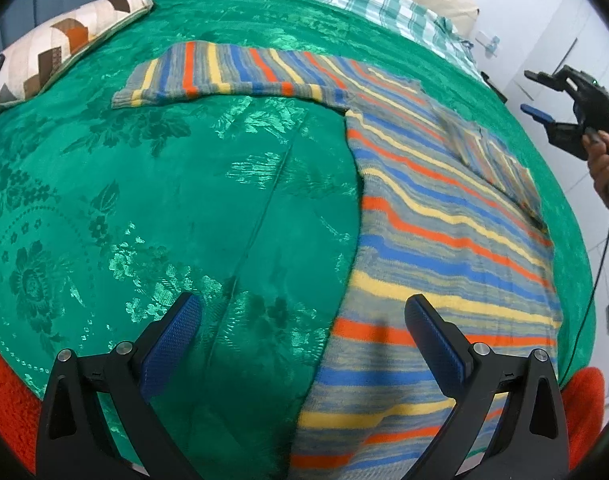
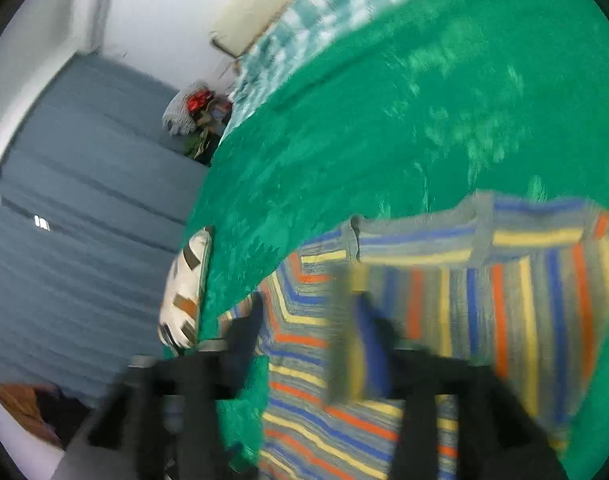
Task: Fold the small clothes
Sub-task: 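Grasp the sleeve nearest the right gripper and fold it across the body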
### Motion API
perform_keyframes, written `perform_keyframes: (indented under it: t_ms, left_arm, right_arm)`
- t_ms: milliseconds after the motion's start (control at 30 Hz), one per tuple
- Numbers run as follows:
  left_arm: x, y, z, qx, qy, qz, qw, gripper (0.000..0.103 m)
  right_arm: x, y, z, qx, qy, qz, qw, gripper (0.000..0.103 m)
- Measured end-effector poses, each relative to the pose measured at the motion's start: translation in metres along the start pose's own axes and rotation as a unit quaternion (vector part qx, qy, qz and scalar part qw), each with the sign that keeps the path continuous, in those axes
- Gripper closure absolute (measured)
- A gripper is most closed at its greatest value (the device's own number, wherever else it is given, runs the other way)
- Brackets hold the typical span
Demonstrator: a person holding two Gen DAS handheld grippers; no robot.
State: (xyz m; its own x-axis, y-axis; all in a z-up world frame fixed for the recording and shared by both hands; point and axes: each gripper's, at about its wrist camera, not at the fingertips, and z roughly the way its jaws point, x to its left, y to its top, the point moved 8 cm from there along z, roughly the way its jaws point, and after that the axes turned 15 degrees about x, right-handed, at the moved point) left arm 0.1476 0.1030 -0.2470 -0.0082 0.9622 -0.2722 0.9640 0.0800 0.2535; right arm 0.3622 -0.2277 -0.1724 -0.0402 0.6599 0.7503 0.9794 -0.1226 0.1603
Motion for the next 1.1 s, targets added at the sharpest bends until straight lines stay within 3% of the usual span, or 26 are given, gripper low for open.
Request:
perform_keyframes:
  t_ms: [133,233,300,333,367,400,433,500,567,700,767,800,867,1000,1100]
  left_arm:
    - [-0.004,0.000,0.003,0.002,0.007,0.008,0.9999,0.001]
    - [-0.007,-0.001,0.005,0.003,0.011,0.013,0.9999,0.001]
    - [-0.010,-0.001,0.006,0.004,0.016,0.019,0.9997,0.001]
    - [-0.011,-0.001,0.007,0.005,0.021,0.022,0.9995,0.001]
    - [-0.012,-0.002,0.008,0.005,0.023,0.024,0.9994,0.001]
    - [-0.012,-0.002,0.008,0.005,0.025,0.026,0.9993,0.001]
    - [-0.013,-0.003,0.008,0.005,0.025,0.027,0.9993,0.001]
    - [-0.013,-0.003,0.008,0.005,0.026,0.026,0.9993,0.001]
    - [-0.012,-0.002,0.009,0.005,0.027,0.023,0.9993,0.001]
    - [-0.012,-0.002,0.012,0.007,0.034,0.025,0.9991,0.001]
    - [-0.012,-0.004,0.013,0.011,0.039,0.030,0.9987,0.001]
    - [-0.011,-0.005,0.014,0.013,0.043,0.032,0.9985,0.001]
    - [-0.010,-0.007,0.012,0.012,0.041,0.032,0.9986,0.001]
    - [-0.009,-0.006,0.011,0.010,0.032,0.025,0.9991,0.001]
    - [-0.012,-0.006,0.012,0.011,0.034,0.029,0.9989,0.001]
  right_arm:
    - [-0.030,-0.002,-0.012,-0.008,-0.043,0.003,0.999,0.049]
    - [-0.062,-0.022,-0.013,0.026,-0.070,0.001,0.997,0.050]
    - [-0.099,-0.039,-0.008,0.060,-0.123,0.018,0.990,0.055]
    - [-0.127,-0.051,-0.006,0.081,-0.182,0.035,0.979,0.056]
    - [-0.150,-0.059,-0.008,0.095,-0.232,0.048,0.967,0.064]
    - [-0.164,-0.065,-0.015,0.094,-0.263,0.050,0.959,0.094]
    - [-0.169,-0.067,-0.026,0.080,-0.280,0.046,0.956,0.102]
    - [-0.161,-0.067,-0.045,0.048,-0.301,0.036,0.952,0.094]
    - [-0.139,-0.070,-0.052,0.038,-0.277,0.011,0.960,0.091]
    - [-0.122,-0.089,-0.030,0.076,-0.239,-0.021,0.968,0.089]
    - [-0.146,-0.103,-0.018,0.107,-0.268,-0.002,0.958,0.089]
    - [-0.157,-0.108,-0.016,0.111,-0.287,0.007,0.951,0.096]
    - [-0.159,-0.115,-0.028,0.083,-0.293,0.010,0.952,0.100]
    - [-0.120,-0.136,-0.051,0.041,-0.297,-0.025,0.954,0.087]
    - [-0.095,-0.169,-0.040,0.057,-0.264,-0.057,0.961,0.081]
